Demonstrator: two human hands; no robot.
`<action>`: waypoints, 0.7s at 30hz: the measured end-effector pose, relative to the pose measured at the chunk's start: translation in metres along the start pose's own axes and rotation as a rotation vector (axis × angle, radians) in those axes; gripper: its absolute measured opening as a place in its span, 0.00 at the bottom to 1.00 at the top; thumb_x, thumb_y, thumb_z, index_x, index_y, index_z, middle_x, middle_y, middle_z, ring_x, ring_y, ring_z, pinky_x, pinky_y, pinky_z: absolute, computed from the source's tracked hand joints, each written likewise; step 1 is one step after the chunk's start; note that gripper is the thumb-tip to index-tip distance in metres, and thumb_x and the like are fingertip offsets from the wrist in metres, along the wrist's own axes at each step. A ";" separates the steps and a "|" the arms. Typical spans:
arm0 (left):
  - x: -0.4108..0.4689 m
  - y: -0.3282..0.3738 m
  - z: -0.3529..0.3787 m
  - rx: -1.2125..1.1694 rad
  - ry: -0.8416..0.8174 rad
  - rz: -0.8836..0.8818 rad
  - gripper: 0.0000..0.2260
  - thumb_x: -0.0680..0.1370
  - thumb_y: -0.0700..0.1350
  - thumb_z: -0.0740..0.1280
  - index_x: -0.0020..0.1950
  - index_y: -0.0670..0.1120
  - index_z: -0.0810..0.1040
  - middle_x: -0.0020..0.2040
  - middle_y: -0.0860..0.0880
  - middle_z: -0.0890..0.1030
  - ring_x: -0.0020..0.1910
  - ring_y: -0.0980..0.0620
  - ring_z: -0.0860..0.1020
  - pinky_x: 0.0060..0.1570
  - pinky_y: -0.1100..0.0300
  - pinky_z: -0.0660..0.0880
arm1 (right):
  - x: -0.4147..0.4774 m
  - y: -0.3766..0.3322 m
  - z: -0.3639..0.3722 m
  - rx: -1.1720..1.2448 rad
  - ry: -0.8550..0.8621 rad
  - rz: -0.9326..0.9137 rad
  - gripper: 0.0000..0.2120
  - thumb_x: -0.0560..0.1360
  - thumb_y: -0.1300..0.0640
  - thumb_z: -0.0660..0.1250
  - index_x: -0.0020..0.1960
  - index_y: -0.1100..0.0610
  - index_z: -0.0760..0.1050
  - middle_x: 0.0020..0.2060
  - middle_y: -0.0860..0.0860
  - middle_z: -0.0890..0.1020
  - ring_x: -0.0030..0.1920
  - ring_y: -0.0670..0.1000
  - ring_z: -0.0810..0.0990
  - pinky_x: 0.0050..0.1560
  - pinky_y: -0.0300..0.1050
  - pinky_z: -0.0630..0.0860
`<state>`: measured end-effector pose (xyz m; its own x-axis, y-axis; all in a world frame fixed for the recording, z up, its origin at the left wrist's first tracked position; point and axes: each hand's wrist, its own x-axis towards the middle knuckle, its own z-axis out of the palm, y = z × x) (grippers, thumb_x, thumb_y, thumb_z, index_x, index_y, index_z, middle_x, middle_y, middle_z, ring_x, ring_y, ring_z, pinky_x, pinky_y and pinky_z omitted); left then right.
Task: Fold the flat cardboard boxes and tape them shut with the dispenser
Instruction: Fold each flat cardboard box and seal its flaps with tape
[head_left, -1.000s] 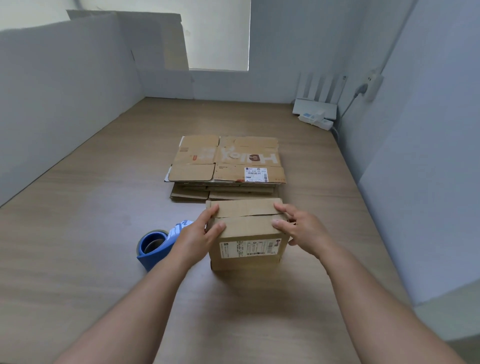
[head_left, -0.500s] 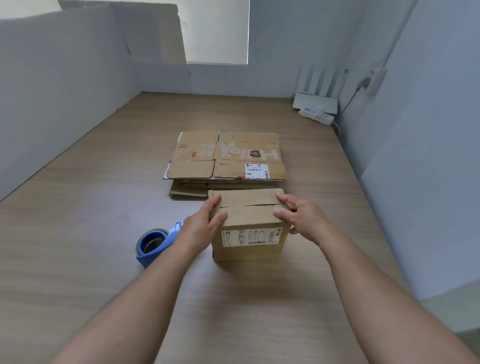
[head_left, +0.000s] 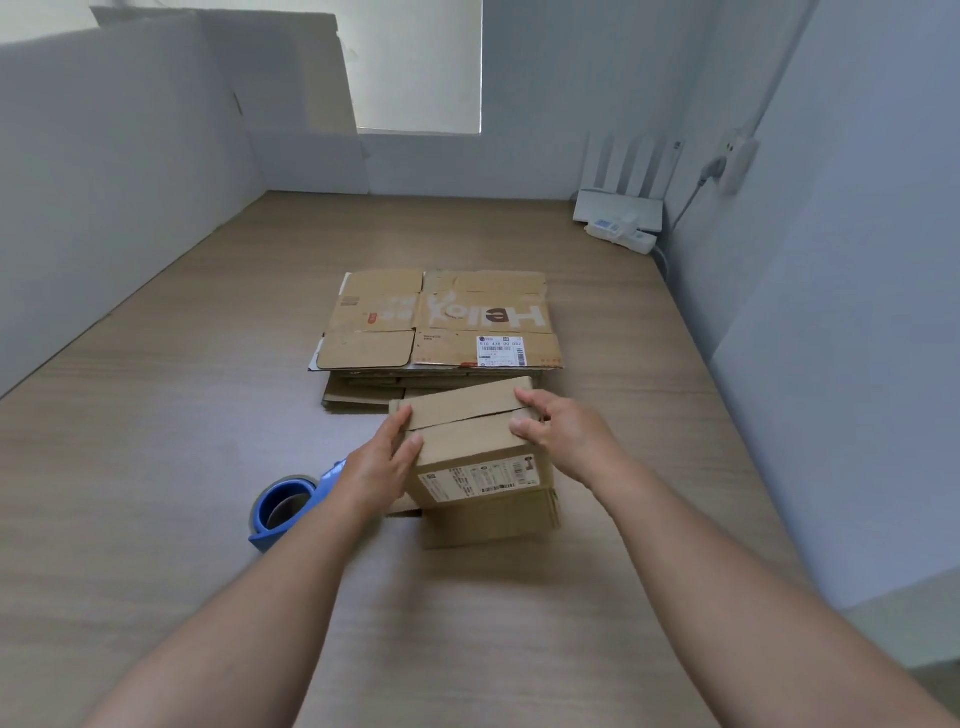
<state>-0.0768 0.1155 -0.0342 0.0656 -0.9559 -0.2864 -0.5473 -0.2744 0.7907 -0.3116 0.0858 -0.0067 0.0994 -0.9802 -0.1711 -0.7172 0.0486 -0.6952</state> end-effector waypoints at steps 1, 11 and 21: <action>-0.001 -0.003 0.000 0.002 0.002 -0.007 0.23 0.82 0.53 0.59 0.76 0.61 0.57 0.71 0.47 0.69 0.60 0.46 0.75 0.56 0.45 0.78 | 0.000 0.000 0.000 -0.031 0.004 -0.007 0.24 0.76 0.46 0.66 0.71 0.44 0.67 0.66 0.48 0.76 0.63 0.50 0.74 0.65 0.47 0.71; -0.022 -0.032 -0.018 0.182 0.064 -0.070 0.22 0.79 0.54 0.63 0.73 0.61 0.65 0.69 0.46 0.73 0.61 0.45 0.74 0.58 0.48 0.76 | -0.013 0.011 0.044 0.028 -0.103 0.014 0.26 0.75 0.47 0.68 0.72 0.47 0.67 0.66 0.49 0.75 0.62 0.51 0.75 0.65 0.49 0.70; -0.044 -0.035 -0.014 0.085 0.047 -0.051 0.22 0.79 0.56 0.62 0.73 0.62 0.65 0.70 0.48 0.71 0.62 0.49 0.73 0.60 0.50 0.75 | -0.034 0.018 0.050 0.038 -0.025 -0.009 0.23 0.76 0.48 0.68 0.70 0.47 0.70 0.64 0.51 0.77 0.61 0.52 0.76 0.63 0.47 0.71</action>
<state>-0.0490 0.1653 -0.0415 0.1333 -0.9453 -0.2979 -0.6109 -0.3150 0.7263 -0.2932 0.1294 -0.0481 0.1233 -0.9755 -0.1820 -0.6894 0.0477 -0.7228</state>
